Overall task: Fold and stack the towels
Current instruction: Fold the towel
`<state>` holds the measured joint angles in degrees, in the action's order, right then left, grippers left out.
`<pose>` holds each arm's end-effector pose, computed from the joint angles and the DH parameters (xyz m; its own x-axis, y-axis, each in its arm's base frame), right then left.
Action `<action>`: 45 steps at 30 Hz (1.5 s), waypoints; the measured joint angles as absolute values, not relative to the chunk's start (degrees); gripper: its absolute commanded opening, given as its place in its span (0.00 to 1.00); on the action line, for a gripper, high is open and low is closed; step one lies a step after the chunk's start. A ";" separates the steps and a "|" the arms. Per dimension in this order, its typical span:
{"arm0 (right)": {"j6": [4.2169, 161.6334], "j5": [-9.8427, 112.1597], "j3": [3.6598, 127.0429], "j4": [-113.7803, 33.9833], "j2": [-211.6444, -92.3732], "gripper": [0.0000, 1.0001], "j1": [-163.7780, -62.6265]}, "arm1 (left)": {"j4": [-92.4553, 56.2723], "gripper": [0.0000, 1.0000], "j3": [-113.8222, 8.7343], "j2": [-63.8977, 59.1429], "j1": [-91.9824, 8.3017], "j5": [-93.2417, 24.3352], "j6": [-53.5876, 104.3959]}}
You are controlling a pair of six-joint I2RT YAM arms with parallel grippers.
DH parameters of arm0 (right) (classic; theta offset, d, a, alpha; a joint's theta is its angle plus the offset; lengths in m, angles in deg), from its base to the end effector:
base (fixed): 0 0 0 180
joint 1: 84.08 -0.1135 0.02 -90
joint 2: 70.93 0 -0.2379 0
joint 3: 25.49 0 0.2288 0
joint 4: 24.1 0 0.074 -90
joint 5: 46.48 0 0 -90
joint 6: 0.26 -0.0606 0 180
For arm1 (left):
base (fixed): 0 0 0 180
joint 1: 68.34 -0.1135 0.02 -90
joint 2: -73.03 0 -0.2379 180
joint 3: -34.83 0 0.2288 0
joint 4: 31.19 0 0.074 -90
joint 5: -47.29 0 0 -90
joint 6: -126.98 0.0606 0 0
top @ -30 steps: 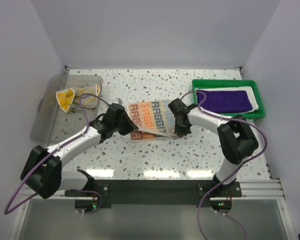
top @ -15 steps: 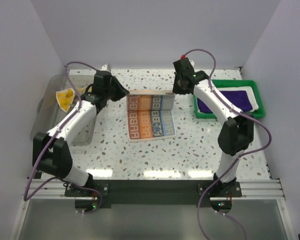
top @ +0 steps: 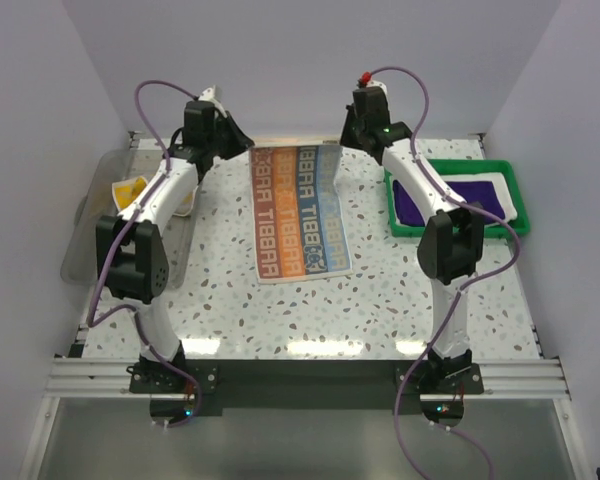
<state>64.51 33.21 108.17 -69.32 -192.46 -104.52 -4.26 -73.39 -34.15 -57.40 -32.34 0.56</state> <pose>0.4536 0.1575 0.2914 -0.5493 0.2428 -0.7995 0.0344 0.9626 0.2687 0.4292 -0.0941 0.2866 -0.5502 -0.4885 -0.6773 0.0236 0.8016 -0.5974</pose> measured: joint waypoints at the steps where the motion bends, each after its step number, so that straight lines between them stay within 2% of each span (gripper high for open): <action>1: 64.88 33.58 108.17 -68.60 -192.53 0.00 -104.52 | -4.39 0.00 -73.34 -34.34 -57.58 -32.17 0.87; 11: 66.49 36.62 104.76 -65.28 -191.90 0.00 -104.46 | -5.94 0.00 -66.13 -33.16 -58.76 -28.54 1.63; 26: 64.83 45.23 77.66 -71.14 -179.81 0.00 -104.83 | -4.35 0.00 -40.58 -19.04 -58.34 -18.77 -0.49; 39: 64.18 48.38 65.55 -70.74 -177.78 0.00 -105.79 | -5.31 0.00 -27.40 -15.70 -53.49 -20.82 -1.25; 45: 63.81 48.91 62.62 -69.87 -177.80 0.00 -106.56 | -5.64 0.00 -26.59 -17.23 -53.25 -22.55 -1.25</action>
<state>63.81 48.91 62.62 -69.87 -177.80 -106.56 -5.64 -26.59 -17.23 -53.25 -22.55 -1.25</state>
